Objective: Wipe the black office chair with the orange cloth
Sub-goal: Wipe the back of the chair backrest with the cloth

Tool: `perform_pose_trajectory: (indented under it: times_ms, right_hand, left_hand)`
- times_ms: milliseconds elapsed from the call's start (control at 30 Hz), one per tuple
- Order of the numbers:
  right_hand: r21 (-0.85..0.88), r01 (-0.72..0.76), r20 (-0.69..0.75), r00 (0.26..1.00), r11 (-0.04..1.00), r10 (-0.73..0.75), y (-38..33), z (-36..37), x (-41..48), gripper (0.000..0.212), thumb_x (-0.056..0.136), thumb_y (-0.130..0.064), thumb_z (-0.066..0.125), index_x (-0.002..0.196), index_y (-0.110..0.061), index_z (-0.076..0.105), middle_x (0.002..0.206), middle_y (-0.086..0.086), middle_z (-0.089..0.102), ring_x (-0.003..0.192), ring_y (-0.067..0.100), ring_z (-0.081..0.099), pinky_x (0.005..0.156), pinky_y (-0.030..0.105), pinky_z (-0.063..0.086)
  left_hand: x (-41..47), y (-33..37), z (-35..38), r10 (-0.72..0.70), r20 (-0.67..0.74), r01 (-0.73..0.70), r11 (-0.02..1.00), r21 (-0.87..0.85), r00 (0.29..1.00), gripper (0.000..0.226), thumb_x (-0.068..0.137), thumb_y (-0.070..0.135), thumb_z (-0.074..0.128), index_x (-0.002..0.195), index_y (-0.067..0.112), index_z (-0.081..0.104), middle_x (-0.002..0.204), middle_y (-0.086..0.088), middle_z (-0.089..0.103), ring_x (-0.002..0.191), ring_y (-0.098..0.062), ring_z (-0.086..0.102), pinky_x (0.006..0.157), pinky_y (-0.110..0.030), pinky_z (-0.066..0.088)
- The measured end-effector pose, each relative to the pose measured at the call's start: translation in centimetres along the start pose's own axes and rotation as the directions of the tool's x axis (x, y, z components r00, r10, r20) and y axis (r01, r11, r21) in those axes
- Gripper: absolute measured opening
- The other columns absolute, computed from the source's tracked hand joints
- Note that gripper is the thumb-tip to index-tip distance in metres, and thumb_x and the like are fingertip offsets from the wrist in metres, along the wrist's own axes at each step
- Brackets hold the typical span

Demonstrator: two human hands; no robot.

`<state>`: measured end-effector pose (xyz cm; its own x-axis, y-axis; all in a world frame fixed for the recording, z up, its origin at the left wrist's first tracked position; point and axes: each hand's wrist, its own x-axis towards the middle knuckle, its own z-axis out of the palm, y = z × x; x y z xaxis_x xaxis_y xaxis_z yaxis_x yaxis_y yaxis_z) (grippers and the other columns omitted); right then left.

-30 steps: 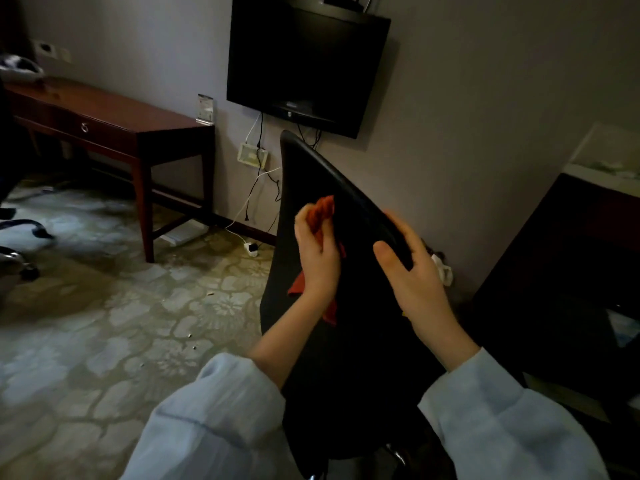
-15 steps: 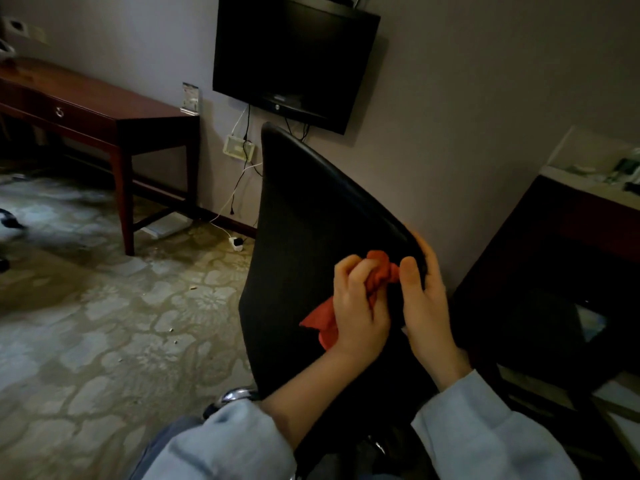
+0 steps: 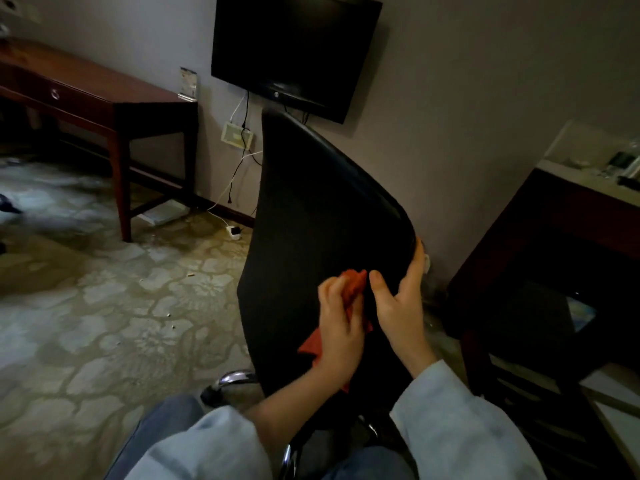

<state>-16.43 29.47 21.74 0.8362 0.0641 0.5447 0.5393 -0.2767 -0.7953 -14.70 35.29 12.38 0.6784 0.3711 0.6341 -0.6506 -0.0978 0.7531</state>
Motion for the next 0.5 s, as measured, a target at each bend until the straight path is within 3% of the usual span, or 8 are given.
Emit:
perform_pose_trajectory:
  times_ms: [133, 200, 267, 333, 400, 500]
  right_hand:
    - [0.019, -0.009, 0.004, 1.0, 1.0, 0.009, 0.1, -1.9, -0.3, 0.067, 0.092, 0.004, 0.05, 0.137, -0.039, 0.024, 0.144, -0.001, 0.036, 0.131, 0.007, 0.039, 0.106, 0.017, 0.036]
    - [0.028, -0.022, -0.002, 1.0, 0.999, 0.022, 0.4, -3.2, -0.2, 0.062, 0.092, 0.0, 0.051, 0.143, -0.024, 0.027, 0.144, 0.005, 0.039, 0.132, 0.015, 0.041, 0.11, 0.035, 0.037]
    - [-0.005, -0.025, -0.012, 1.0, 1.0, 0.025, 0.5, -4.2, -0.3, 0.062, 0.089, -0.005, 0.052, 0.144, -0.019, 0.025, 0.143, 0.007, 0.04, 0.132, 0.017, 0.041, 0.11, 0.043, 0.035]
    - [0.0, -0.043, -0.042, 0.998, 0.999, 0.043, 0.8, -5.2, -0.5, 0.063, 0.092, 0.003, 0.05, 0.143, -0.021, 0.023, 0.143, 0.006, 0.039, 0.132, 0.016, 0.041, 0.11, 0.039, 0.036]
    - [0.023, -0.057, -0.063, 0.996, 0.998, 0.059, 1.1, -5.9, -0.9, 0.065, 0.093, 0.006, 0.046, 0.146, -0.024, 0.021, 0.145, 0.002, 0.037, 0.133, 0.011, 0.039, 0.111, 0.034, 0.036]
    - [-0.063, -0.005, -0.118, 0.993, 0.998, -0.002, 1.8, -6.1, -1.7, 0.068, 0.095, 0.001, 0.044, 0.148, -0.028, 0.013, 0.151, -0.003, 0.028, 0.137, 0.006, 0.029, 0.113, 0.026, 0.029]
  left_hand:
    - [-0.4, 1.6, 1.2, 0.05, 0.082, -0.052, 0.999, 0.013, 0.995, 0.029, 0.089, 0.027, 0.044, 0.118, 0.029, 0.043, 0.118, 0.008, 0.039, 0.107, -0.008, 0.049, 0.091, -0.029, 0.048]
    - [0.4, 1.7, 1.6, 0.096, 0.096, -0.104, 0.992, 0.072, 0.991, 0.028, 0.087, 0.026, 0.044, 0.115, 0.03, 0.044, 0.118, 0.005, 0.039, 0.106, -0.017, 0.05, 0.089, -0.039, 0.049]
    - [1.5, 1.7, 2.3, 0.089, 0.035, -0.089, 0.996, 0.027, 0.995, 0.026, 0.087, 0.025, 0.044, 0.111, 0.034, 0.045, 0.117, -0.001, 0.045, 0.105, -0.022, 0.053, 0.087, -0.044, 0.049]
    - [3.4, 2.0, 2.9, 0.003, -0.098, -0.011, 0.996, -0.085, 0.995, 0.029, 0.088, 0.028, 0.044, 0.109, 0.049, 0.043, 0.114, -0.008, 0.051, 0.105, -0.024, 0.056, 0.09, -0.046, 0.049]
    - [5.7, 1.8, 2.7, -0.098, -0.187, 0.082, 0.993, -0.09, 0.977, 0.035, 0.089, 0.031, 0.044, 0.106, 0.061, 0.038, 0.115, -0.008, 0.052, 0.108, -0.021, 0.057, 0.095, -0.045, 0.047]
    - [8.5, 0.6, 1.3, -0.233, -0.207, 0.209, 0.969, -0.131, 0.95, 0.038, 0.094, 0.017, 0.047, 0.106, 0.053, 0.043, 0.121, -0.004, 0.049, 0.111, -0.016, 0.055, 0.101, -0.044, 0.044]
